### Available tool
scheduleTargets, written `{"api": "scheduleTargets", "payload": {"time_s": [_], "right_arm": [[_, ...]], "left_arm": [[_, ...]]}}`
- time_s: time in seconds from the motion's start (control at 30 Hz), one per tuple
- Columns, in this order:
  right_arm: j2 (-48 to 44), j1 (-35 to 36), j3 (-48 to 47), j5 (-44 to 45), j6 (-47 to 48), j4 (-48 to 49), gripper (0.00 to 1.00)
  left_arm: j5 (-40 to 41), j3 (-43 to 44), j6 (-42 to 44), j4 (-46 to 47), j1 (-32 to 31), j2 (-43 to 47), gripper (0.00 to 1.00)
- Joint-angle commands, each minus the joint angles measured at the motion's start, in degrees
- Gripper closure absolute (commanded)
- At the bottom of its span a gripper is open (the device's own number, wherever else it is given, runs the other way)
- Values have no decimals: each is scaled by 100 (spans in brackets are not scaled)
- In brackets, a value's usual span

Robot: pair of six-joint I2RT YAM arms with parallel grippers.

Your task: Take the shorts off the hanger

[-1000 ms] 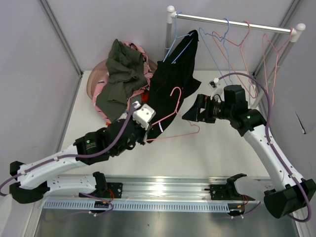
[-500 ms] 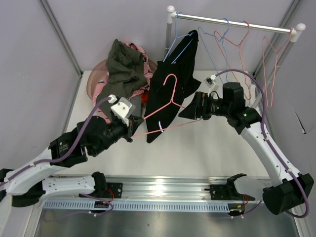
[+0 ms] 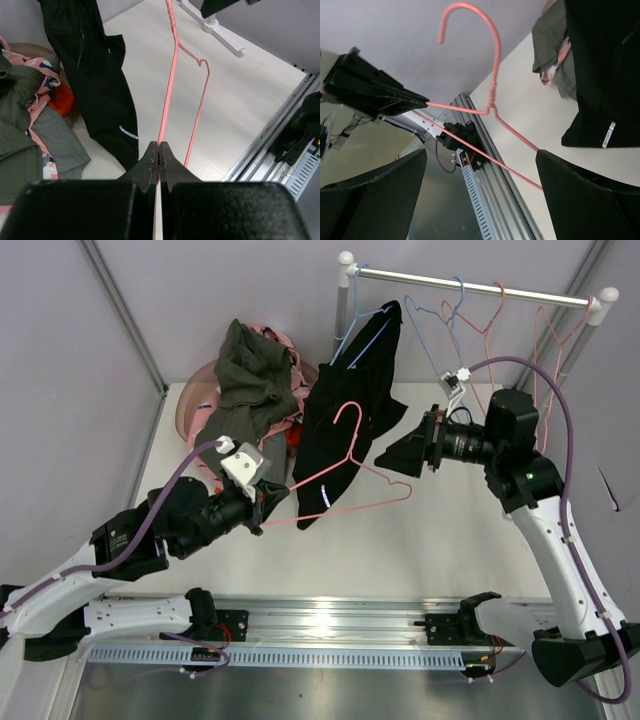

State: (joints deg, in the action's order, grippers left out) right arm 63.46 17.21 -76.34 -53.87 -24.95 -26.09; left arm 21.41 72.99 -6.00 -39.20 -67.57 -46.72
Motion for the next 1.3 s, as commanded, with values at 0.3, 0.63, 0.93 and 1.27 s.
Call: {"api": "scheduleTargets", "payload": {"time_s": [0.3, 0.63, 0.93, 1.27], "right_arm": [[-106, -280, 4, -1152, 131, 437, 1], [-369, -280, 364, -1758, -185, 1026, 27], [-774, -271, 707, -2075, -256, 1220, 73], [-1046, -139, 1015, -1857, -958, 2070, 100]], "left_arm": [[-1077, 883, -261, -61, 25, 163, 100], [-1192, 1042, -279, -9, 25, 172, 100], [-1069, 1042, -200, 158, 25, 145, 100], [-903, 945, -182, 238, 25, 49, 95]]}}
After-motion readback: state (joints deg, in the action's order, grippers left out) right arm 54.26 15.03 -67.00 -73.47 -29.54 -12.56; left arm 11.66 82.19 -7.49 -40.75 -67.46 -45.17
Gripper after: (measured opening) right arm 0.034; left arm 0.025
